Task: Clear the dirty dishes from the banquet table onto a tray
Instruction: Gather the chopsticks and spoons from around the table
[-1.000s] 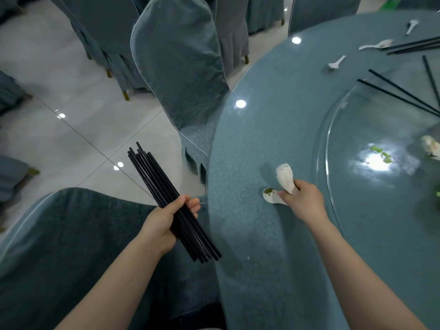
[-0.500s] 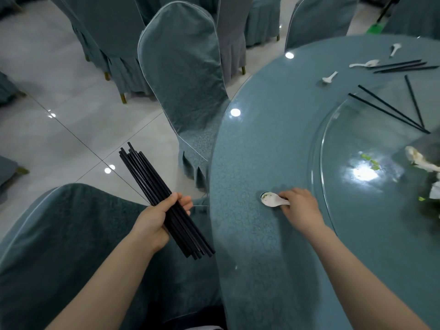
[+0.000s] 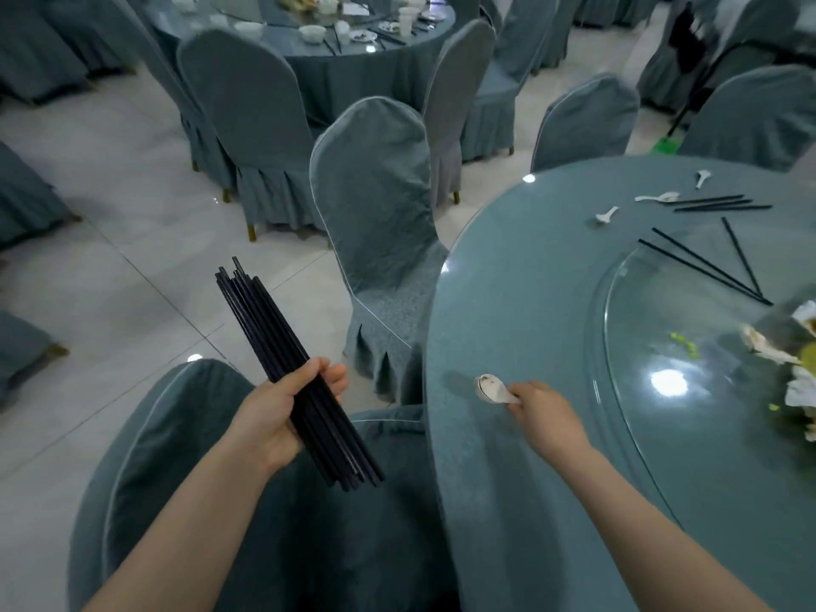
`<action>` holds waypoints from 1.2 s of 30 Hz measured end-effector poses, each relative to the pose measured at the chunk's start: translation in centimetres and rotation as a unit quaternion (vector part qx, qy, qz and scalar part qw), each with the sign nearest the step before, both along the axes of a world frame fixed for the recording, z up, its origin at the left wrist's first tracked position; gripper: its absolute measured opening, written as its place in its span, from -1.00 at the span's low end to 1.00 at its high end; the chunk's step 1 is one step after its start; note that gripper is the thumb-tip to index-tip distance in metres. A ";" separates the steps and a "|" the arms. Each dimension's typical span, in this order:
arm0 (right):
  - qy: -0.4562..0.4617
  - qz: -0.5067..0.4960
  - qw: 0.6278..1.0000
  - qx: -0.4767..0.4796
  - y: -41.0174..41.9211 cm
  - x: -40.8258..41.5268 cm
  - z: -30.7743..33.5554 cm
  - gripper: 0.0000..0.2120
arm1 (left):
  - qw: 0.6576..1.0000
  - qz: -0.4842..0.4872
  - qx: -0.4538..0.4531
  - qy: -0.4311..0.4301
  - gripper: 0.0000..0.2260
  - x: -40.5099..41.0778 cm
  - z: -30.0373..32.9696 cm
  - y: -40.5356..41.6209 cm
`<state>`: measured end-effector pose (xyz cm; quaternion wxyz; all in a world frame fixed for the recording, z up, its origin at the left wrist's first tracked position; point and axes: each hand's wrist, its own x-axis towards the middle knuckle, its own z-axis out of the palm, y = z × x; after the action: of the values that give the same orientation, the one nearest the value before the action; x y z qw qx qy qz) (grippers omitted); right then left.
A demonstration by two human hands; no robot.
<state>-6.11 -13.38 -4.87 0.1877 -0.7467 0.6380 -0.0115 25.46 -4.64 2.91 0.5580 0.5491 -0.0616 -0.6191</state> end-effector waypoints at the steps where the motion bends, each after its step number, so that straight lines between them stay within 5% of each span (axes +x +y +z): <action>1: -0.007 0.008 1.000 -0.006 0.4 1.1 0.7 -0.84 | 1.000 0.000 -0.010 0.000 -0.90 0.8 0.5 0.6; 12: -0.097 0.128 0.986 -0.049 10.8 19.1 8.6 -0.85 | 0.989 0.010 -0.119 0.087 -0.87 15.8 3.8 12.3; 23: -0.162 0.183 0.969 -0.038 22.5 38.5 10.8 -0.80 | 0.987 0.128 -0.054 0.084 -0.67 33.1 2.9 28.0; 36: -0.126 0.207 0.970 -0.036 20.6 49.1 10.0 -0.82 | 0.991 0.127 -0.036 0.010 -0.73 43.3 0.8 28.7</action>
<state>42.96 7.26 5.15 0.2379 -0.8614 0.4399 -0.0890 68.77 24.06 3.72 0.6518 0.5258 -0.0079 -0.5465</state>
